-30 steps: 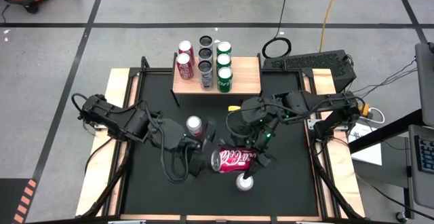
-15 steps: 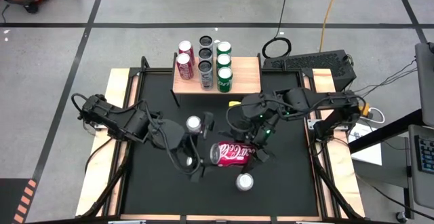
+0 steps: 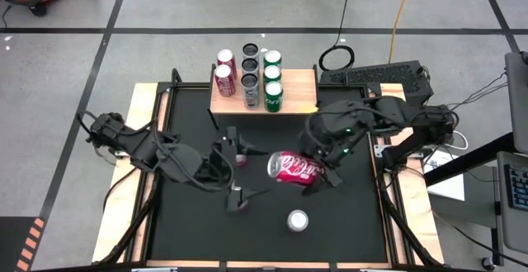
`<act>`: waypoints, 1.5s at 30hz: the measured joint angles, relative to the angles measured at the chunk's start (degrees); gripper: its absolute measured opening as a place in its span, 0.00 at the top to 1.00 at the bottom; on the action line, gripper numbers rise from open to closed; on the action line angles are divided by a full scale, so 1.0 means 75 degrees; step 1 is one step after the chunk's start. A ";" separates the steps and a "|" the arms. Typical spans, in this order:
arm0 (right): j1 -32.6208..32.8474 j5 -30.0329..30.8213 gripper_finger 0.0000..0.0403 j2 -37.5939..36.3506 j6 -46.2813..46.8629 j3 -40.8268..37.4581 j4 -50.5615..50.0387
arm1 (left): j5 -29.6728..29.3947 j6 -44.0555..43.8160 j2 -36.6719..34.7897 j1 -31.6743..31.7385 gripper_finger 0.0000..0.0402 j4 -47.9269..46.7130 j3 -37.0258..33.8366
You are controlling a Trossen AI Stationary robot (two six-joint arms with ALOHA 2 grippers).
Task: Place canned beverage on shelf
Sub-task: Put the red white soda can aligned with the other red soda can on the shelf
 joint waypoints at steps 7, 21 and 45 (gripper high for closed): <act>0.0814 0.2059 0.31 -0.0361 0.0342 0.0003 0.0038 | -0.0168 -0.2001 -0.0027 -0.0082 0.01 0.0018 0.0000; 0.1744 0.6391 0.31 -0.0301 0.0890 0.0006 0.0193 | -0.1844 -0.2193 -0.0027 -0.0066 0.01 0.1898 -0.0006; 0.1716 0.9479 0.31 -0.0233 0.0912 0.0009 0.1082 | -0.2280 -0.2224 -0.0027 0.1099 0.00 0.3870 -0.0009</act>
